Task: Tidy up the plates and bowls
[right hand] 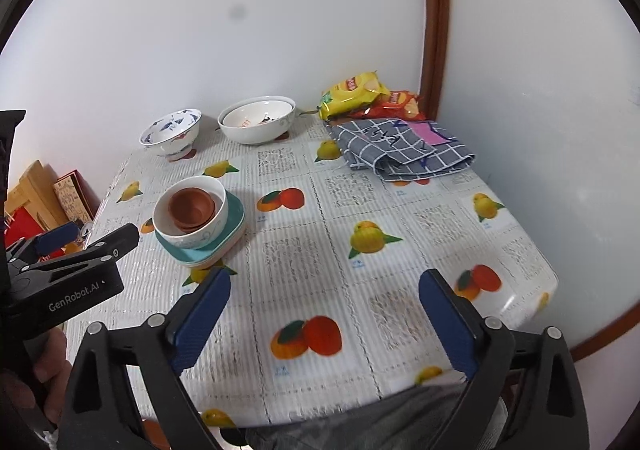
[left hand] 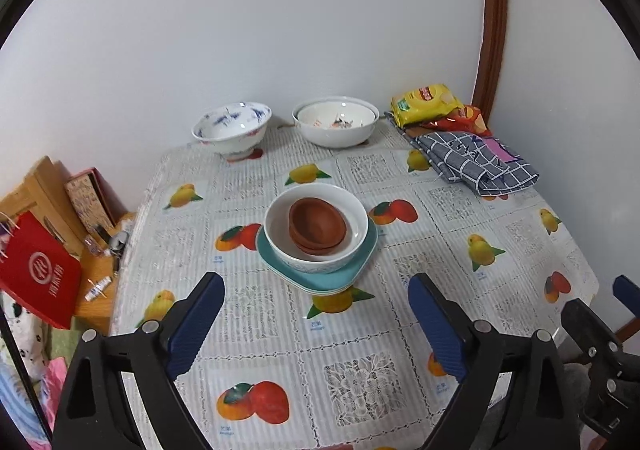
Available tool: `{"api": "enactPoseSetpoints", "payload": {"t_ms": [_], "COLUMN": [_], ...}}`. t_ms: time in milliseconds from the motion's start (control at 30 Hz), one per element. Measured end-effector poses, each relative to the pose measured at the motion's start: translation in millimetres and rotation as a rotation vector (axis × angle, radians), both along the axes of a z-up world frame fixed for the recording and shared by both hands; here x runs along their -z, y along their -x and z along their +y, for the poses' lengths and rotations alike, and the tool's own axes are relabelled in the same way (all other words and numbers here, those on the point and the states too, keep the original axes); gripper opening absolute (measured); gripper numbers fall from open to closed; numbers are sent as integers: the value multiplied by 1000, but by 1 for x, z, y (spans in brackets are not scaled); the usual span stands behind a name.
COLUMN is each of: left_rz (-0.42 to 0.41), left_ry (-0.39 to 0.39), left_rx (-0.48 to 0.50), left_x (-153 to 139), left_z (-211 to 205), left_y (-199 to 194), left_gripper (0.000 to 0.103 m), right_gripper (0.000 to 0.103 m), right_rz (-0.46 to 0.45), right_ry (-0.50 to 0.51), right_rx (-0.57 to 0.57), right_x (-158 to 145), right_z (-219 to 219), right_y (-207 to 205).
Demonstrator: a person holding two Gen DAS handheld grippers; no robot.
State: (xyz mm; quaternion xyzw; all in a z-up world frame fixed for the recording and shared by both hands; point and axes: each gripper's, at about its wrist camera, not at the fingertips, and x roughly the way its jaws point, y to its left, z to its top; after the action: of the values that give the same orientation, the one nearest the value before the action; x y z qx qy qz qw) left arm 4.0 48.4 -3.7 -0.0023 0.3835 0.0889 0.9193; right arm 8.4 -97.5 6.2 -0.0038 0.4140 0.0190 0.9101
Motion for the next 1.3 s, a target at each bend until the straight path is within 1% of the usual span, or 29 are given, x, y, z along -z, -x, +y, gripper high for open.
{"api": "enactPoseSetpoints", "payload": {"t_ms": [67,367,1300], "left_rz": [-10,-15,-18], "left_ry": [-18,-18,-21], "left_rx": [3,5,15], "left_x": [-3,-6,-8], "left_z": [-5,-13,-20], "left_y": [6,17,21], "left_gripper": [94,94,94], "right_gripper": [95,95,95], "right_rz": [-6,-22,-37], "right_ry": [-1,-10,-11], "right_rx": [6,18,32], "right_x": [-3,-7,-9], "right_z": [-3,-9,-11], "right_y": [7,25,28]}}
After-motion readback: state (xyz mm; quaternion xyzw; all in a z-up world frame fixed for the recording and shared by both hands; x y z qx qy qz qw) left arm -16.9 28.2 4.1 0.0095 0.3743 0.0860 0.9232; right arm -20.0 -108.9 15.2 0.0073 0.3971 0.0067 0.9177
